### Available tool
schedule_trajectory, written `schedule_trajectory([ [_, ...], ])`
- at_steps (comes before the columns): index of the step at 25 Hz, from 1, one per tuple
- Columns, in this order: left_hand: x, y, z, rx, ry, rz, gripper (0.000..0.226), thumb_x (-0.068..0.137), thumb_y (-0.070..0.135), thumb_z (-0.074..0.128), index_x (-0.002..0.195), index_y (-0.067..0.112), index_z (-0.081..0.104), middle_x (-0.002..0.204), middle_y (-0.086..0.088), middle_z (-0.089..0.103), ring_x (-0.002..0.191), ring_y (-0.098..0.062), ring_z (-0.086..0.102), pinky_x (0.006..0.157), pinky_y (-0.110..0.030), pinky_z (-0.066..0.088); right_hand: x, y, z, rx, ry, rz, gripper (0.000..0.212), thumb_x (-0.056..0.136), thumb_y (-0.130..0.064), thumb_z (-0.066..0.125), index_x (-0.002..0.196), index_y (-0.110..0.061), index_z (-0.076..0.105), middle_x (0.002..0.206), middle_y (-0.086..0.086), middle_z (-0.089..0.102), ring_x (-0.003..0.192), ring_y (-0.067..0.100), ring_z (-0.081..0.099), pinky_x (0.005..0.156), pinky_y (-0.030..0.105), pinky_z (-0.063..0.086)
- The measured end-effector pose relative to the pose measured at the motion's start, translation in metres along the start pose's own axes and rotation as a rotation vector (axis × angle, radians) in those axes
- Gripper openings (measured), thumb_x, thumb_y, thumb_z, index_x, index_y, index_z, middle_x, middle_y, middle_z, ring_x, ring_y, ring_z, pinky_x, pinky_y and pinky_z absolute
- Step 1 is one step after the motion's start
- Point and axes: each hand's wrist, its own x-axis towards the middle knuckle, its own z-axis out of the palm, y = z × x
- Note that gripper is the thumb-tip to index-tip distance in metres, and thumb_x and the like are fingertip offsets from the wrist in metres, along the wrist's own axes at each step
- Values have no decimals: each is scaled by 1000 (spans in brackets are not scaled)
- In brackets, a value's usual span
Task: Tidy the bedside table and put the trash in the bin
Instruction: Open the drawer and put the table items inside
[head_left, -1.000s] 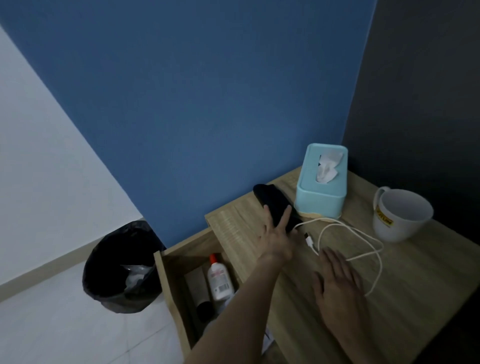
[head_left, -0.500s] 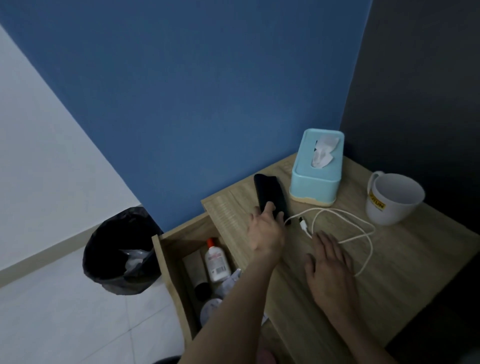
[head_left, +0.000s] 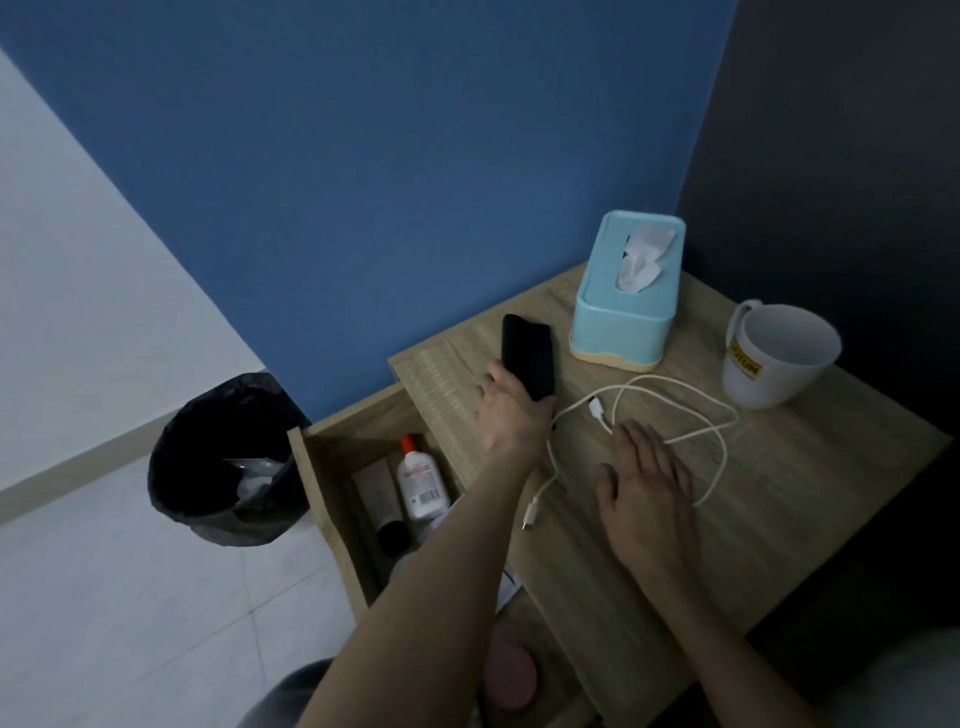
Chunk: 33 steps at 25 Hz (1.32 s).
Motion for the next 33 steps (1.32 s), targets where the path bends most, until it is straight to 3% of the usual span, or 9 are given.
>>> schedule_trajectory([
  [5, -12, -26, -25, -24, 50, -262, 71, 69, 32, 73, 125, 8, 35, 130, -20, 33, 123, -37, 32, 106, -44, 34, 1, 0, 1, 15, 27, -6, 58, 84, -36, 28, 129, -7, 51, 137, 11, 53, 130, 26, 45, 103, 44, 35],
  [8, -26, -43, -40, -104, 33, -377, 70, 69, 37, 71, 124, 18, 33, 128, -18, 34, 119, -39, 36, 99, -48, 41, 0, -1, 2, 21, 41, -26, 58, 83, -36, 29, 128, -5, 52, 134, 14, 55, 127, 29, 47, 100, 45, 37],
  [11, -40, -57, -49, -338, 8, -352, 62, 75, 31, 71, 122, 15, 33, 125, -16, 51, 112, -34, 54, 88, -42, 53, 0, 0, 4, 19, 60, -35, 57, 82, -34, 32, 125, -4, 53, 131, 16, 57, 123, 33, 50, 96, 46, 39],
  [14, -55, -69, -57, -475, 71, -388, 61, 77, 27, 72, 124, 10, 37, 115, -7, 54, 109, -27, 57, 84, -33, 53, -2, 1, 7, 21, 47, -37, 58, 82, -35, 31, 125, -2, 52, 132, 18, 55, 124, 34, 48, 96, 48, 38],
  [18, -73, -86, -59, -681, 36, -422, 69, 72, 29, 77, 127, 14, 39, 118, -8, 58, 105, -28, 61, 88, -44, 55, -2, 4, 4, 52, 58, -62, 61, 83, -36, 29, 125, 2, 51, 132, 23, 53, 125, 38, 45, 98, 52, 37],
  [22, -102, -101, -54, -812, 78, -499, 66, 76, 26, 75, 128, 11, 36, 118, -11, 57, 104, -32, 62, 81, -37, 56, -21, -23, -6, 151, 111, -211, 50, 86, -28, 36, 126, -2, 51, 136, 19, 51, 130, 32, 40, 104, 50, 30],
  [24, -118, -107, -48, -876, 92, -548, 65, 79, 19, 73, 130, 10, 33, 120, -11, 55, 110, -29, 59, 89, -37, 53, -34, -51, 0, 217, 8, -347, 51, 86, -29, 35, 126, -4, 53, 136, 16, 53, 129, 31, 43, 102, 49, 34],
  [27, -132, -117, -40, -966, 93, -640, 67, 79, 12, 73, 132, 7, 32, 126, -13, 52, 115, -28, 54, 99, -39, 47, -34, -68, 10, 118, -132, -430, 63, 86, -42, 25, 131, -6, 50, 140, 13, 50, 133, 30, 40, 103, 49, 35],
  [33, -140, -138, -27, -985, 26, -751, 72, 79, 8, 71, 137, 15, 30, 133, -13, 50, 121, -31, 51, 104, -45, 44, -33, -66, 13, 6, -159, -422, 66, 84, -48, 21, 134, -11, 45, 145, 8, 44, 137, 24, 34, 107, 46, 29],
])
